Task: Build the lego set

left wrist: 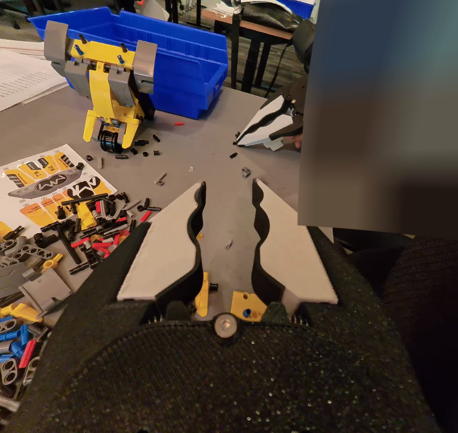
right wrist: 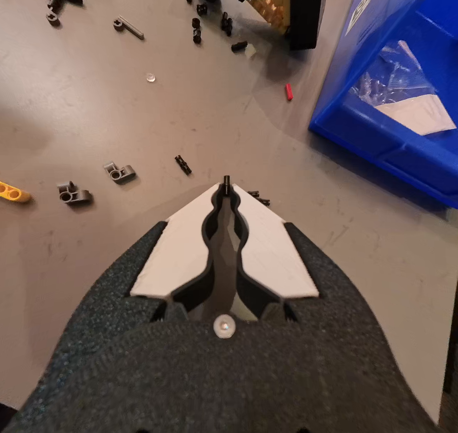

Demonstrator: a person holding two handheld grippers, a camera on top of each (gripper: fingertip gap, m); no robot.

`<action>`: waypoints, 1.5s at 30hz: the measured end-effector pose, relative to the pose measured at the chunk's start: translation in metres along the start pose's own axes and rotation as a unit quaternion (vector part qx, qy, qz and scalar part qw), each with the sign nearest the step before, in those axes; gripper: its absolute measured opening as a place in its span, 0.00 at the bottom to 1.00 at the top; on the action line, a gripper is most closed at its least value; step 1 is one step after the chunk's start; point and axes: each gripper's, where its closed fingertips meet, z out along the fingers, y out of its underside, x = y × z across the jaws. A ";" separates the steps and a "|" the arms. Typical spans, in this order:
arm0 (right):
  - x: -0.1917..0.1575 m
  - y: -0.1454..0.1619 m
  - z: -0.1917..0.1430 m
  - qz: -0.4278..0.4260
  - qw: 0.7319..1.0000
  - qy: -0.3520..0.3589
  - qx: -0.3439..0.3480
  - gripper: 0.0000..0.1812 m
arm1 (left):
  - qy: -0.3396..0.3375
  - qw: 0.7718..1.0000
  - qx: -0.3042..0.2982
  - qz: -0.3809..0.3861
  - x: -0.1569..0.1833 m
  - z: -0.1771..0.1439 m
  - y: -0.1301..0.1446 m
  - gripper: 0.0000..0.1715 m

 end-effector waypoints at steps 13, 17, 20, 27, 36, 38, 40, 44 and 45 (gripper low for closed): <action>-0.138 -0.124 -0.083 -0.195 0.930 -0.146 0.274 0.02 | 0.269 0.923 0.071 -0.265 0.057 0.003 -0.024 0.19; -0.156 -0.133 -0.086 -0.255 0.913 -0.123 0.294 0.02 | 0.295 0.901 0.085 -0.307 0.053 -0.004 -0.025 0.15; -0.162 -0.137 -0.090 -0.260 0.907 -0.133 0.305 0.02 | 0.280 0.907 0.086 -0.302 0.049 -0.005 -0.023 0.14; -0.167 -0.141 -0.095 -0.273 0.899 -0.133 0.316 0.02 | 0.295 0.902 0.088 -0.304 0.051 -0.007 -0.025 0.02; -0.176 -0.150 -0.113 -0.180 0.878 -0.239 0.375 0.14 | 0.376 0.850 0.119 -0.350 0.058 -0.022 -0.037 0.00; -0.176 -0.152 -0.115 -0.165 0.873 -0.247 0.386 0.12 | 0.376 0.846 0.123 -0.357 0.056 -0.022 -0.037 0.00; -0.173 -0.155 -0.115 -0.163 0.874 -0.228 0.397 0.06 | 0.376 0.845 0.126 -0.359 0.056 -0.022 -0.038 0.00; -0.170 -0.156 -0.109 -0.165 0.884 -0.203 0.388 0.02 | 0.364 0.853 0.131 -0.352 0.053 -0.021 -0.038 0.00; -0.169 -0.155 -0.108 -0.163 0.885 -0.202 0.385 0.02 | 0.357 0.857 0.131 -0.346 0.052 -0.021 -0.037 0.00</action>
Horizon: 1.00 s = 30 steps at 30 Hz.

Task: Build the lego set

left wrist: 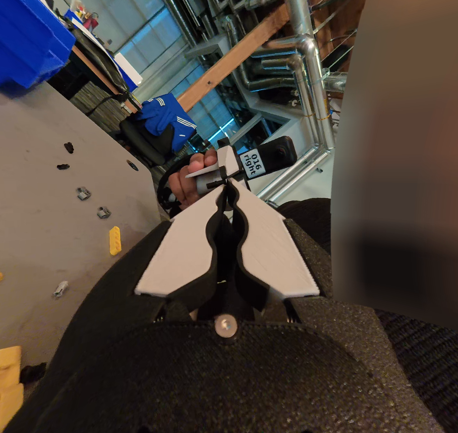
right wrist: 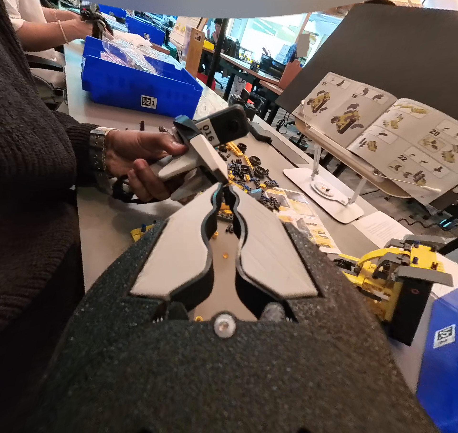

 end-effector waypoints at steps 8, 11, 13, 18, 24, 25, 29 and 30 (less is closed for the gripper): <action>0.003 0.010 -0.004 0.052 0.998 -0.015 -0.010 0.01 | -0.035 0.998 -0.019 0.048 -0.004 0.002 0.005 0.03; 0.008 0.007 -0.008 0.081 0.997 -0.011 0.011 0.01 | -0.033 0.998 -0.018 0.045 -0.005 0.003 0.006 0.15; 0.011 0.001 -0.010 0.108 0.993 -0.014 0.036 0.01 | -0.035 0.999 -0.013 0.040 -0.006 0.003 0.005 0.25; 0.004 -0.016 -0.009 0.225 0.964 -0.079 0.118 0.01 | -0.036 0.997 -0.021 0.062 -0.003 0.009 0.009 0.36; 0.006 -0.014 -0.007 0.292 0.940 -0.102 0.147 0.01 | -0.022 0.995 -0.017 0.091 0.009 0.010 0.008 0.16; 0.006 -0.013 -0.007 0.294 0.939 -0.103 0.146 0.01 | -0.024 0.995 -0.015 0.091 0.009 0.010 0.007 0.15; 0.005 -0.011 -0.008 0.293 0.941 -0.103 0.139 0.01 | -0.033 0.995 -0.017 0.096 0.007 0.011 0.008 0.11; 0.005 -0.011 -0.009 0.293 0.940 -0.104 0.140 0.01 | -0.036 0.994 -0.018 0.099 0.006 0.011 0.008 0.09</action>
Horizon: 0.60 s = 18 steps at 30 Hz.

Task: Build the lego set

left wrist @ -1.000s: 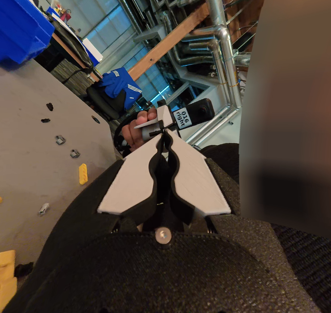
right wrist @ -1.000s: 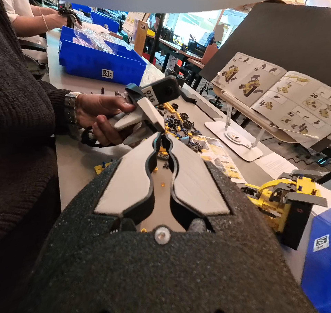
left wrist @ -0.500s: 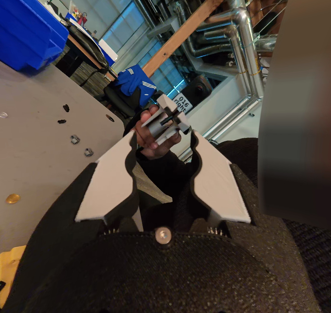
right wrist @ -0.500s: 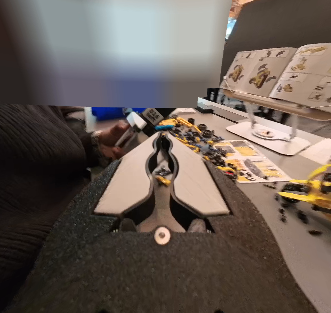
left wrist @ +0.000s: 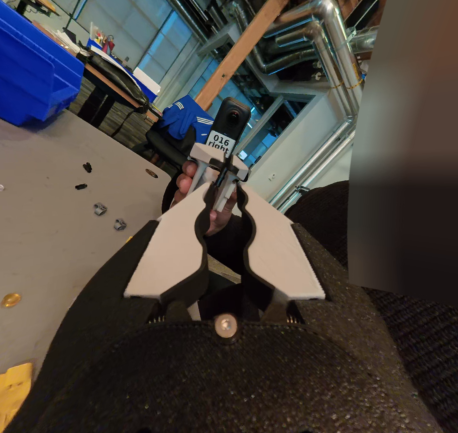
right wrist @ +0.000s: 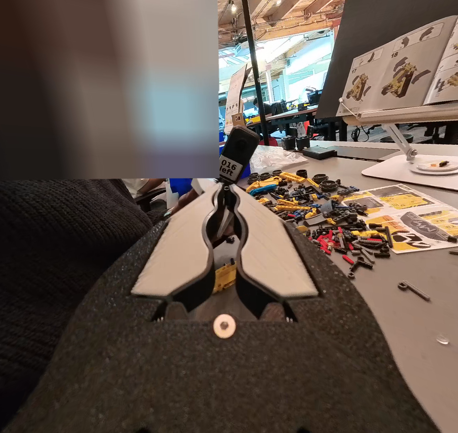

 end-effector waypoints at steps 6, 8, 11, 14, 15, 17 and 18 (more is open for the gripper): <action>0.001 0.001 -0.002 0.006 1.000 -0.003 0.000 0.01 | -0.010 1.000 0.009 0.003 -0.004 -0.003 -0.003 0.01; 0.001 0.002 -0.003 0.003 1.000 -0.001 -0.003 0.01 | -0.012 1.000 0.002 0.007 -0.004 -0.002 -0.001 0.01; 0.002 0.003 -0.004 0.001 1.000 0.002 -0.013 0.01 | -0.016 1.000 -0.004 0.017 -0.004 -0.002 0.000 0.01; 0.002 0.006 -0.006 0.000 1.000 -0.002 -0.025 0.11 | -0.019 0.999 -0.009 0.029 -0.003 -0.002 0.001 0.01; 0.002 0.005 -0.007 0.004 1.000 -0.002 -0.026 0.15 | -0.023 0.999 -0.011 0.034 -0.004 -0.003 0.001 0.01; 0.003 0.004 -0.008 0.014 1.000 -0.005 -0.025 0.16 | -0.042 0.997 -0.018 0.054 -0.007 -0.003 0.002 0.01; 0.004 0.004 -0.009 0.021 0.999 -0.004 -0.026 0.16 | -0.057 0.996 -0.023 0.069 -0.010 -0.003 0.003 0.01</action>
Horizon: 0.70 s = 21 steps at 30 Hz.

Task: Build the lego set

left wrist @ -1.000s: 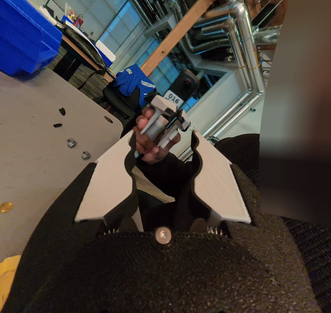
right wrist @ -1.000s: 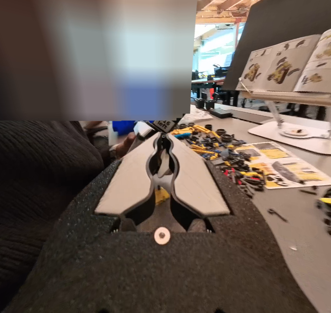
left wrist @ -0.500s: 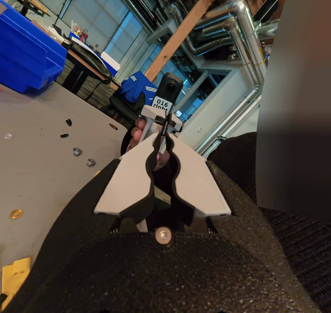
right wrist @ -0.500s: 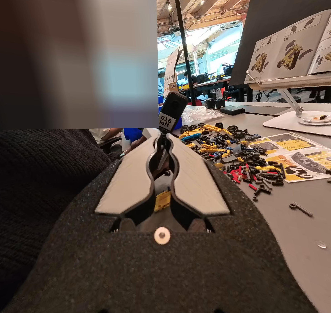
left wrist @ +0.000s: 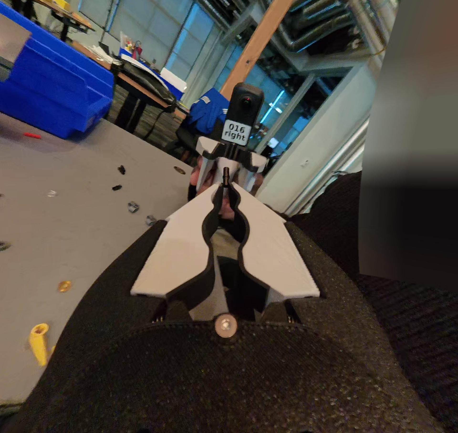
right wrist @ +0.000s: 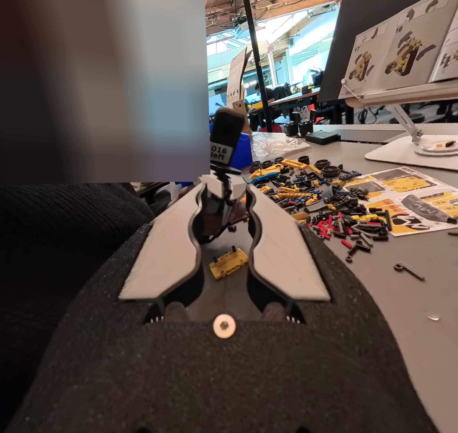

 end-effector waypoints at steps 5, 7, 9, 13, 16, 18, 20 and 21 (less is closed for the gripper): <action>0.017 0.017 -0.003 0.069 0.994 0.030 -0.080 0.17 | -0.130 0.979 -0.055 0.147 -0.024 -0.002 0.009 0.01; 0.022 0.028 -0.004 0.095 0.987 0.040 -0.120 0.13 | -0.150 0.967 -0.086 0.187 -0.027 -0.001 0.016 0.02; 0.024 0.035 -0.005 0.115 0.982 0.044 -0.142 0.09 | -0.154 0.964 -0.103 0.191 -0.029 0.001 0.023 0.01; 0.023 0.047 -0.006 0.136 0.974 0.036 -0.177 0.08 | -0.166 0.957 -0.114 0.209 -0.032 0.001 0.025 0.01; 0.021 0.049 -0.006 0.136 0.974 0.028 -0.180 0.07 | -0.166 0.954 -0.128 0.215 -0.033 0.002 0.030 0.01; 0.020 0.050 -0.006 0.136 0.973 0.025 -0.183 0.04 | -0.167 0.951 -0.137 0.220 -0.034 0.003 0.034 0.01; 0.019 0.053 -0.005 0.132 0.972 0.024 -0.193 0.03 | -0.170 0.949 -0.140 0.225 -0.034 0.003 0.035 0.01; 0.019 0.054 -0.005 0.128 0.972 0.026 -0.197 0.03 | -0.171 0.949 -0.141 0.226 -0.035 0.003 0.035 0.01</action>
